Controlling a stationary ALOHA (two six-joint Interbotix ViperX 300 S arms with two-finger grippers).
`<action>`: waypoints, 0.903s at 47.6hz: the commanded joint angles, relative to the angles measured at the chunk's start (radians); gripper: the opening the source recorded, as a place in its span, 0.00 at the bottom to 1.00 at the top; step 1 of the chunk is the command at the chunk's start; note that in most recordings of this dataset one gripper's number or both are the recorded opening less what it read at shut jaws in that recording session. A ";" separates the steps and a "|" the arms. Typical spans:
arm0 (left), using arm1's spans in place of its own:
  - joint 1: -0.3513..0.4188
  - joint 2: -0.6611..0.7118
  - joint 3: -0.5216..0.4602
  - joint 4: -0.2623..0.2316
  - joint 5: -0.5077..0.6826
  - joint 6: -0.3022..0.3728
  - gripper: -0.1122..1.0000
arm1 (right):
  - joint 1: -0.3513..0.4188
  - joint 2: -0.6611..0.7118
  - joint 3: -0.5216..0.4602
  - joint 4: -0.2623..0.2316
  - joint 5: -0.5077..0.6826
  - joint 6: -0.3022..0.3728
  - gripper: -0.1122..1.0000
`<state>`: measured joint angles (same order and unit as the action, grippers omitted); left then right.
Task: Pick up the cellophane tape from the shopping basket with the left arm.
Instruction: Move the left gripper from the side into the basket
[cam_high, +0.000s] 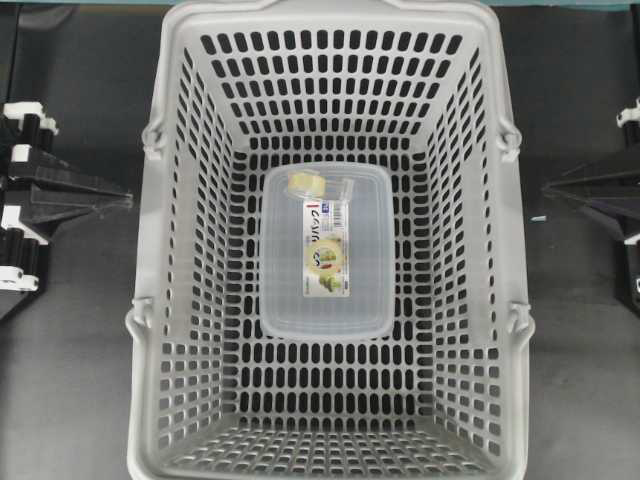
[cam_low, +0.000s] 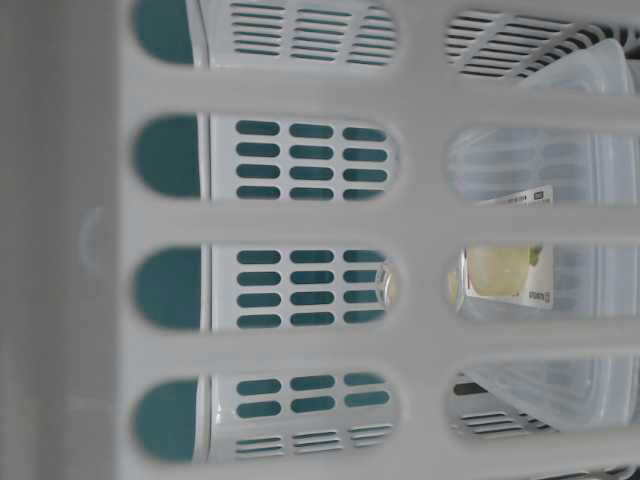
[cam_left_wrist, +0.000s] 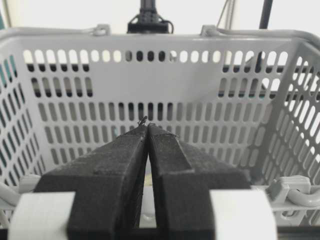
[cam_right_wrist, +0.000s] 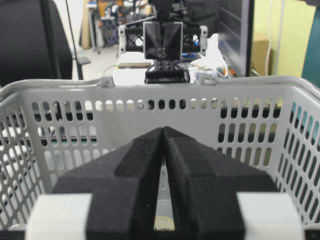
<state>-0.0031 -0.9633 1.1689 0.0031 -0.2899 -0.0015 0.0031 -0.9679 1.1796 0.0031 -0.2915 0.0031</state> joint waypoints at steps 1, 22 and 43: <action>0.008 0.014 -0.048 0.040 0.055 -0.026 0.15 | -0.002 0.009 -0.014 0.003 -0.005 -0.002 0.11; -0.005 0.178 -0.414 0.041 0.534 -0.054 0.10 | 0.018 -0.003 -0.058 0.005 0.199 0.011 0.11; -0.009 0.506 -0.739 0.041 0.894 -0.048 0.10 | 0.023 -0.011 -0.077 0.003 0.296 0.014 0.43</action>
<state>-0.0107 -0.5062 0.4970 0.0399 0.5553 -0.0506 0.0245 -0.9833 1.1290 0.0046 0.0092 0.0153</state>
